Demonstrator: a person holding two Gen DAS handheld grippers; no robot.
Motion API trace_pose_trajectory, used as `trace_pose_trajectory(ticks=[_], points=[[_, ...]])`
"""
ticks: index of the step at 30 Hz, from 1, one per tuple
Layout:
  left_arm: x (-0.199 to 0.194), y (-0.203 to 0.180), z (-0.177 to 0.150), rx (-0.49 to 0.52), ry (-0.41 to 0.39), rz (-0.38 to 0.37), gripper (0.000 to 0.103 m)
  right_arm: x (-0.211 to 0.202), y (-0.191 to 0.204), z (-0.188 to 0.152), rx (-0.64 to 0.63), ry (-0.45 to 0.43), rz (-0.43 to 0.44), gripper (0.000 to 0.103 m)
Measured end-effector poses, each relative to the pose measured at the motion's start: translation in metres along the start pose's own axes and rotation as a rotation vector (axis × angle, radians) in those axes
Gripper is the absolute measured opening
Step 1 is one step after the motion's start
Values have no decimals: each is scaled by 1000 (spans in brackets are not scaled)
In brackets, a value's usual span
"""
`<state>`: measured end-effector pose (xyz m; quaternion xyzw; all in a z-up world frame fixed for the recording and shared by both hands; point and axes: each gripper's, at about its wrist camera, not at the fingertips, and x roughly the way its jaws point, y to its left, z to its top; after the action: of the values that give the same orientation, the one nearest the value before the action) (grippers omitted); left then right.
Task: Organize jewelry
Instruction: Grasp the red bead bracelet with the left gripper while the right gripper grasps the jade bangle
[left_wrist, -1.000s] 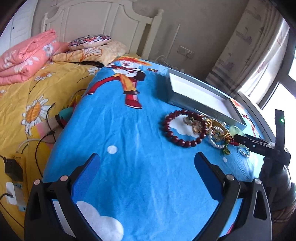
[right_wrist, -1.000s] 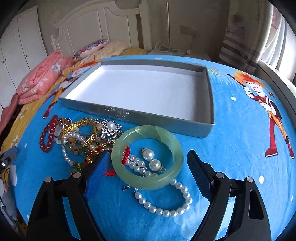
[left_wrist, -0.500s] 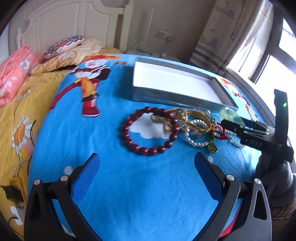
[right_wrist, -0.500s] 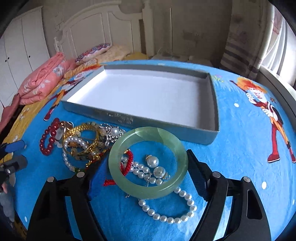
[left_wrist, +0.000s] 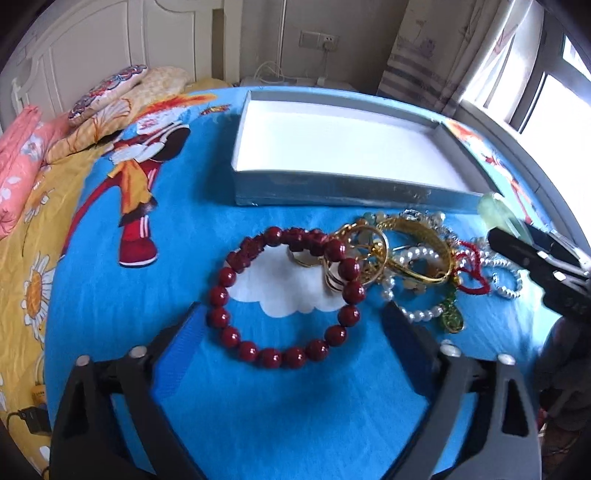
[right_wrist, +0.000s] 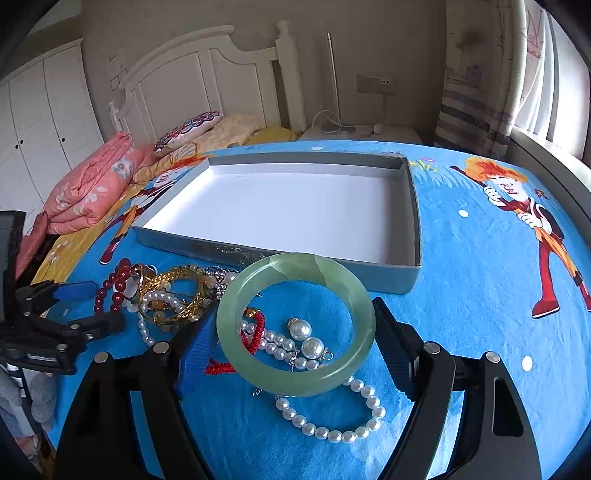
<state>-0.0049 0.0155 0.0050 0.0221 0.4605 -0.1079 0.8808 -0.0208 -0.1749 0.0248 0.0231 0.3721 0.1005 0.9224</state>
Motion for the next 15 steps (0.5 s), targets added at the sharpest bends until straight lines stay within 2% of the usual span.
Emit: trace_pose_trajectory(ticks=[1,2,3,4,6,12,15], points=[[0,-2,0,24,-4,30,75,0,0,0,1,-1,1,77],[-2,-5,-2,50,-10,51,57,-1,0,0,3,-2,2,77],[-3,-6,-3,67,-15,46,47,-1,0,0,3,-3,2,77],[-6,-5,-4,70,-15,22,31,-1,0,-1,3,-4,3,77],[-12,-1,-8,67,-31,12,11,-1,-1,-1,3,-6,5,77],[-42,15,-22,18,-126,-48,11,-6,-3,-1,12,-28,14,77],[-55,18,-25,-1,-148,-78,11,-10,-3,-2,18,-50,23,77]])
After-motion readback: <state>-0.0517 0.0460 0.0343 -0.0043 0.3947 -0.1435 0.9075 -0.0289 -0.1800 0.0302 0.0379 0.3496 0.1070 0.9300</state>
